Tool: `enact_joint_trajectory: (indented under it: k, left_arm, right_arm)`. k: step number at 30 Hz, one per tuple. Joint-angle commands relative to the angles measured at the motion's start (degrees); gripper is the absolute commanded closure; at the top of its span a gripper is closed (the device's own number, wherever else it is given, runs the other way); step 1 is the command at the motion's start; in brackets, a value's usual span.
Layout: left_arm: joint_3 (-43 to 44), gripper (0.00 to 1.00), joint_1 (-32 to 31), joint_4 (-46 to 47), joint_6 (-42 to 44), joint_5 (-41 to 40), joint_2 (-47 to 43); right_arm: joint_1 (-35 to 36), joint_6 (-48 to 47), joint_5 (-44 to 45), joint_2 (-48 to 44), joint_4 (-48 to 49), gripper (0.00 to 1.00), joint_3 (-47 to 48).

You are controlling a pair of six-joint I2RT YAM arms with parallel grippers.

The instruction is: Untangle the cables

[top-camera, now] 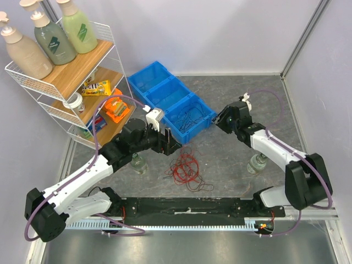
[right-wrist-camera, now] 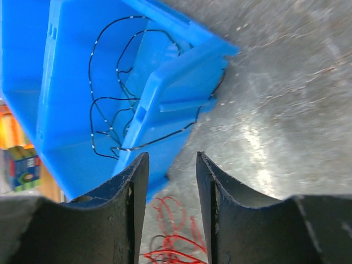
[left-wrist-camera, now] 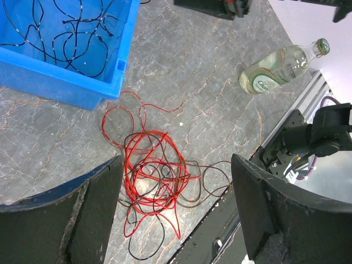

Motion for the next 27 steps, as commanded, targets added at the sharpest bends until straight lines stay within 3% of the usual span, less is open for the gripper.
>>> enact_joint_trajectory:
  k: [1,10,19,22,27]
  left_arm:
    - [0.95,0.15,0.06,1.25,-1.59,1.36,-1.25]
    - [0.51,0.15,0.06,0.28,-1.06,0.66,-2.65]
    - [0.25,0.15,0.06,0.01,-1.06,0.30,-2.92]
    - [0.16,0.15,0.06,-0.07,-1.15,0.13,-2.83]
    - [0.16,0.15,0.06,0.19,-1.42,-0.05,-2.57]
  right_arm:
    - [0.38,13.52,-6.64,4.79,5.31,0.53,3.16]
    - [0.38,20.21,-9.63,8.74,17.09,0.53,-1.58]
    - [0.47,21.01,-11.83,11.22,20.52,0.92,-2.55]
    - [0.38,19.60,-10.96,9.02,18.69,0.99,-2.73]
    - [0.38,18.72,-10.34,4.46,16.92,1.00,-3.69]
